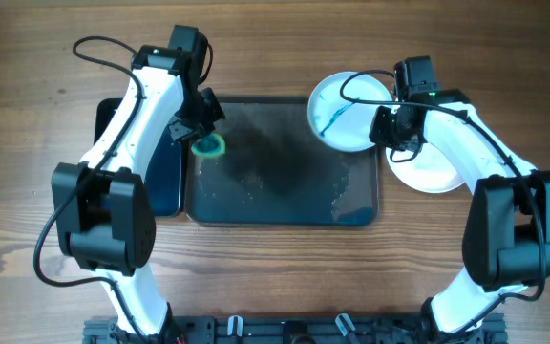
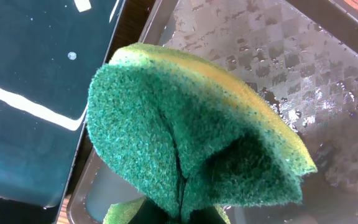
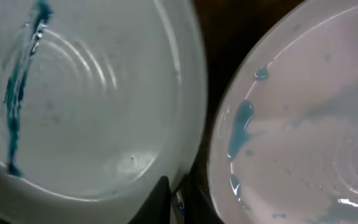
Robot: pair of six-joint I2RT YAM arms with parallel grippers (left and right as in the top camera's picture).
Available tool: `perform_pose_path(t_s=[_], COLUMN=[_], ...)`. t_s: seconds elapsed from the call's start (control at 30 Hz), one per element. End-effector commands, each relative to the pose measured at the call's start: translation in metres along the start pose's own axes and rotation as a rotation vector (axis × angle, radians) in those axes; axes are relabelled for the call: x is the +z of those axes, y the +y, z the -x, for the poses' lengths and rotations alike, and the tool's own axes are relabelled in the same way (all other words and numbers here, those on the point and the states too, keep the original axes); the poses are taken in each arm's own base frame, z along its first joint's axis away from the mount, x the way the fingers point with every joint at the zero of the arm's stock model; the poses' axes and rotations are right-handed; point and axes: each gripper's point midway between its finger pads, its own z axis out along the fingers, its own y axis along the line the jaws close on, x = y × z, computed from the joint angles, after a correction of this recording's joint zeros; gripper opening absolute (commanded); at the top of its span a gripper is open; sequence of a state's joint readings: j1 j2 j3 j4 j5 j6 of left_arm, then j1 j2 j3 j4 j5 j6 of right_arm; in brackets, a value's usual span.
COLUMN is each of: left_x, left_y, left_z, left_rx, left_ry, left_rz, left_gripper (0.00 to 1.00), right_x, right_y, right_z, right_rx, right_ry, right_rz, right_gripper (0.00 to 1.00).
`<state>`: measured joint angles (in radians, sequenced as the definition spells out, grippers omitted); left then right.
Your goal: Clean dirty plates on tray and stack at the side
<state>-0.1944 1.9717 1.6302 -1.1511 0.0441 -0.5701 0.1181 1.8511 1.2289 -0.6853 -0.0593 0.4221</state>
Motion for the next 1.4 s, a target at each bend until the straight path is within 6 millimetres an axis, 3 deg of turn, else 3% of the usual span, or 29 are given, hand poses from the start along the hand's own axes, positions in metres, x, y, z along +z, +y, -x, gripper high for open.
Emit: perform_pose_path(t_s=[0.0,0.3,0.67,0.73,0.8,0.87,0.97,1.13,1.23,1.37], left_x=[-0.015,-0.015,-0.015,-0.015,-0.015,-0.015,-0.015,-0.015,-0.015,-0.015], left_y=[-0.005,-0.005,-0.006,-0.006,-0.006,-0.006,-0.006,-0.006,-0.006,-0.007], left_z=[0.004,0.004,0.004,0.005,0.005,0.005,0.005,0.005,0.005,0.006], left_rx=[0.014,0.014,0.014,0.014,0.015,0.015,0.015,0.015,0.015,0.015], left_ry=[-0.034,-0.034,-0.034,-0.035,-0.036,-0.037,-0.037,-0.037,-0.037,-0.040], left_rz=[-0.034,-0.034,-0.035,-0.035,-0.036,-0.036,-0.036,-0.037,-0.037,-0.039], left_gripper=[0.04,0.04,0.04,0.04,0.04,0.04,0.04,0.04,0.04,0.04], right_x=[0.014,0.014,0.006,0.006,0.005,0.003,-0.007,-0.018,-0.009,0.016], right_y=[0.005,0.023,0.083,0.091,0.097,0.099,0.119,0.151,0.157,0.158], right_z=[-0.009,-0.024,-0.085,-0.095,-0.098,-0.092,-0.069,-0.026,-0.019,-0.028], right_rx=[-0.058,-0.238,-0.490,-0.494,-0.508,-0.471,-0.459,-0.415,-0.370,-0.362], right_ry=[0.043,0.096,0.216,0.229,0.226,0.204,0.124,-0.055,-0.073,-0.031], right_rz=[0.022,0.115,0.156,0.154,0.154,0.133,0.174,0.249,0.264,0.250], right_gripper=[0.07,0.04,0.05,0.11,0.29,0.39,0.39,0.24,0.21,0.21])
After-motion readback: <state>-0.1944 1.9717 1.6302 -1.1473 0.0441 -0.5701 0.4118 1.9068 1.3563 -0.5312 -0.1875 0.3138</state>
